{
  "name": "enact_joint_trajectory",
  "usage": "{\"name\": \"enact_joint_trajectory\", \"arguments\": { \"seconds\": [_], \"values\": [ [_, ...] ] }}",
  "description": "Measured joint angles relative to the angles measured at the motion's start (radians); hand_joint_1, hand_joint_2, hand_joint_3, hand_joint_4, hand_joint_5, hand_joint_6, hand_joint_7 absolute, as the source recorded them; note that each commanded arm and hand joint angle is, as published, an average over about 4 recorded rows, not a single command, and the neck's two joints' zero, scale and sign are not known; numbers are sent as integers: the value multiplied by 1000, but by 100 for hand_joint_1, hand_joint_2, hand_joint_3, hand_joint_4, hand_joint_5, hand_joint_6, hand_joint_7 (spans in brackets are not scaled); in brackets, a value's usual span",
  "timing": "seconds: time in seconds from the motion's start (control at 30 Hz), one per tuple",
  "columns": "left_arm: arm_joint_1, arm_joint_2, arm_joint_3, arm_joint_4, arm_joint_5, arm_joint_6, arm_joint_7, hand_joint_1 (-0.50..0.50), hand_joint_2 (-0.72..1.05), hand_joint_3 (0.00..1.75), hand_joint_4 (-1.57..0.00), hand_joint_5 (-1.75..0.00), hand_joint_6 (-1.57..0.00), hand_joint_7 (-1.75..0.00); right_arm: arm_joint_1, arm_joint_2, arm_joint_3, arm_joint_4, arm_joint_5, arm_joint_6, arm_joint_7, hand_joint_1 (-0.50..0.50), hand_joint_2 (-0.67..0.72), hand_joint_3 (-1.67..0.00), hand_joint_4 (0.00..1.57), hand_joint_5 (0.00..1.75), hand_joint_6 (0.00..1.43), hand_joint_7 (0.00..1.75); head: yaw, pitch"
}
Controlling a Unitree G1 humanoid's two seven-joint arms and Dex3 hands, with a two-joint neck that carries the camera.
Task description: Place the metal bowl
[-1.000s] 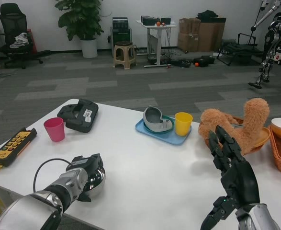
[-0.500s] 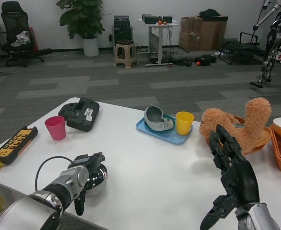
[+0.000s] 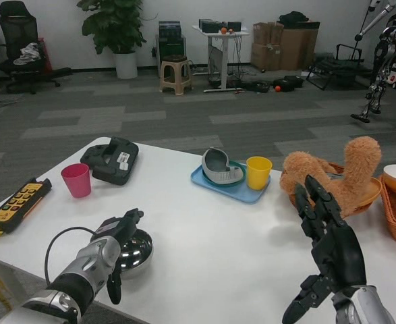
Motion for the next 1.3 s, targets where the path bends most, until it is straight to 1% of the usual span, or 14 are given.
{"name": "enact_joint_trajectory", "arguments": {
  "seconds": [0.13,0.33,0.4,0.5,0.6,0.7,0.77,0.83,0.9,1.03,1.07,1.13,1.17,1.3],
  "values": [
    [51,-5,33,-125,-12,-1,2,-48,69,17,0,-31,0,-35,0,0,0,0,0,-4,0,-17,72,0,0,0,0,14,-2,7],
    [130,-17,51,-328,-65,-1,2,-48,69,17,0,-31,0,-35,2,0,0,-1,1,-9,0,-17,72,0,0,0,0,14,-1,21],
    [156,-21,59,-394,-84,-2,2,-48,65,17,0,-31,0,-35,3,0,0,-2,2,-10,0,-17,72,0,0,0,0,14,-2,26],
    [192,-23,76,-488,-124,-1,1,-48,60,17,0,-31,0,-35,5,0,0,-3,2,-11,0,-17,72,0,0,0,0,14,-7,33],
    [229,-26,104,-590,-203,-17,-4,-47,60,17,0,-31,0,-35,7,0,-1,-6,2,-11,0,-17,72,0,0,0,0,14,-14,39],
    [266,-27,126,-685,-319,-41,-13,-46,60,17,0,-26,0,-35,8,0,-2,-11,4,-11,0,-17,72,0,0,0,0,14,-18,51],
    [292,-28,132,-732,-414,-61,-18,-47,60,17,0,-26,0,-35,8,0,-3,-14,5,-11,0,-17,72,0,0,0,0,14,-23,64],
    [311,-32,135,-754,-518,-89,-18,-48,60,13,0,-26,0,-35,8,0,-4,-15,6,-11,0,-17,72,0,0,0,0,14,-28,75],
    [331,-41,138,-774,-636,-119,-18,-48,60,9,0,-21,0,-35,9,0,-4,-17,6,-11,0,-17,72,0,0,0,0,14,-31,82],
    [382,-69,134,-833,-864,-193,-20,-47,60,9,0,-10,0,-35,11,0,-5,-23,6,-11,0,-17,72,0,0,0,0,14,-34,94],
    [394,-73,131,-849,-921,-214,-25,-47,60,9,0,-10,0,-35,13,0,-5,-26,6,-11,0,-17,72,0,0,0,0,14,-37,96],
    [410,-73,120,-881,-1027,-245,-52,-47,60,9,0,-10,0,-35,15,0,-5,-30,6,-11,0,-17,72,0,0,0,0,14,-47,100],
    [413,-68,113,-895,-1074,-255,-76,-46,60,9,0,-10,0,-35,15,0,-5,-31,6,-11,0,-17,72,0,0,0,0,14,-54,102],
    [415,-35,85,-921,-1208,-265,-196,-47,60,9,0,-10,0,-35,16,0,-4,-41,6,-11,0,-17,72,0,0,0,0,14,-86,106]
  ]
}}
